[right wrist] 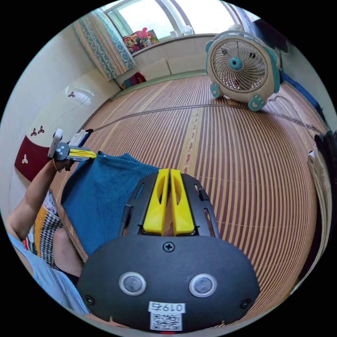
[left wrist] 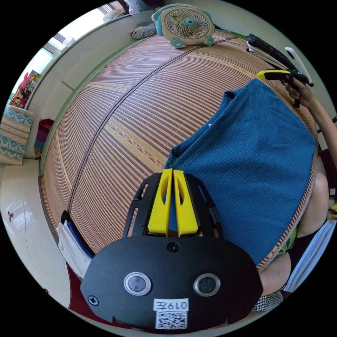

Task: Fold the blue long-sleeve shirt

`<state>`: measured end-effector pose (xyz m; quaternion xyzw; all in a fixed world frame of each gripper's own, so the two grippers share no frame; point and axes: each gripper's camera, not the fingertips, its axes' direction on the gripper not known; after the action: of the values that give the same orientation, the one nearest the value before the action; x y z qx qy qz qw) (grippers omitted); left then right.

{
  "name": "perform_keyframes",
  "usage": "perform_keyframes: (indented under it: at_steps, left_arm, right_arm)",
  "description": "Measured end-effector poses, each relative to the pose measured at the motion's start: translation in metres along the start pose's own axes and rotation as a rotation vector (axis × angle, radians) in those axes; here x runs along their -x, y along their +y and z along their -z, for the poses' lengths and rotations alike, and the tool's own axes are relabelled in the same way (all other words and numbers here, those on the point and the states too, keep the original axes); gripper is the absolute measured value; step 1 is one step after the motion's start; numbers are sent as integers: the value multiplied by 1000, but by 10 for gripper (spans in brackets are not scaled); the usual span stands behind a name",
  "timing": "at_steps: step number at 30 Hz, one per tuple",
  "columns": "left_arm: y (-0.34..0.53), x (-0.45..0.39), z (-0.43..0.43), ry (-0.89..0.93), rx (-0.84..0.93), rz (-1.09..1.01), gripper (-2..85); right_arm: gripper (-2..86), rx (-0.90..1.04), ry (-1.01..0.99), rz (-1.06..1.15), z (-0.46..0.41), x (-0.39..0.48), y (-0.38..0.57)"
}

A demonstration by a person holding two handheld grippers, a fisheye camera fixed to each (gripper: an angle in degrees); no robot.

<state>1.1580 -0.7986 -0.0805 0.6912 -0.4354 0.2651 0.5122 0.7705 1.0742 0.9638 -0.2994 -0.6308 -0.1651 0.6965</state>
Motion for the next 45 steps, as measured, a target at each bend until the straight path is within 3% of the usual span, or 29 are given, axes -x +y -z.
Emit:
perform_keyframes:
  at_steps: [6,8,12,16,25,28,32,36,45]
  left_arm:
    - [3,6,3,-30,32,-29,7]
    - [8,13,3,-15,22,-15,7]
    - [22,30,4,38,-14,37,7]
    - [35,42,5,46,-32,51,7]
    - [62,62,9,2,-40,61,8]
    - [74,73,10,12,-51,68,8]
    - [95,95,10,64,-79,114,8]
    - [114,114,10,106,-103,155,10]
    - [167,182,13,309,-158,239,18]
  right_arm:
    - [80,-38,-92,-126,11,-22,5]
    - [78,28,-136,-128,-4,-19,2]
    - [25,90,-79,-81,-19,4,-5]
    - [7,24,4,-38,-7,30,-12]
    - [79,68,97,-24,-33,74,-7]
    - [99,0,234,-18,-13,109,-5]
    - [65,-107,305,209,-18,229,-2]
    - [80,2,183,289,-79,286,-13]
    - [57,206,251,319,-157,325,-40]
